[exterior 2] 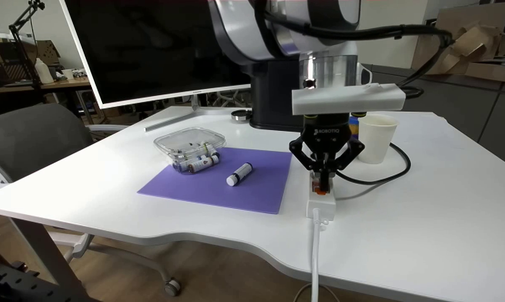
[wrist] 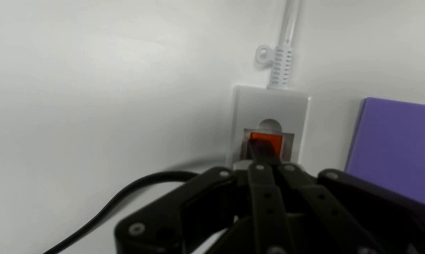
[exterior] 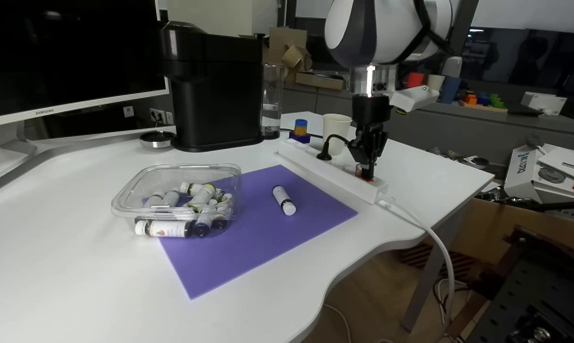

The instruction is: Turn on the extension cable

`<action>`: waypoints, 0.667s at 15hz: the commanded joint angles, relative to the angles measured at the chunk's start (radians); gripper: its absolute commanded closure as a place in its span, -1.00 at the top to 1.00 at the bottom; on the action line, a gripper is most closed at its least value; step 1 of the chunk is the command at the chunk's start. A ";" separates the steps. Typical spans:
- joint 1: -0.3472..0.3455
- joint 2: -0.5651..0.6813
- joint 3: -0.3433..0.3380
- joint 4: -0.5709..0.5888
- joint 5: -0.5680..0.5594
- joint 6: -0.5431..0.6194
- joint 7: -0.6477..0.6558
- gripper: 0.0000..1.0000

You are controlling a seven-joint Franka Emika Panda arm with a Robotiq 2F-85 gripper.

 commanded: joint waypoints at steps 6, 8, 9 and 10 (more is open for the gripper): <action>-0.139 0.108 0.072 0.166 0.214 -0.296 -0.220 -1.00; -0.136 0.087 0.066 0.166 0.236 -0.323 -0.246 -1.00; -0.132 0.066 0.064 0.153 0.241 -0.320 -0.255 -1.00; -0.127 0.037 0.063 0.128 0.245 -0.306 -0.266 -1.00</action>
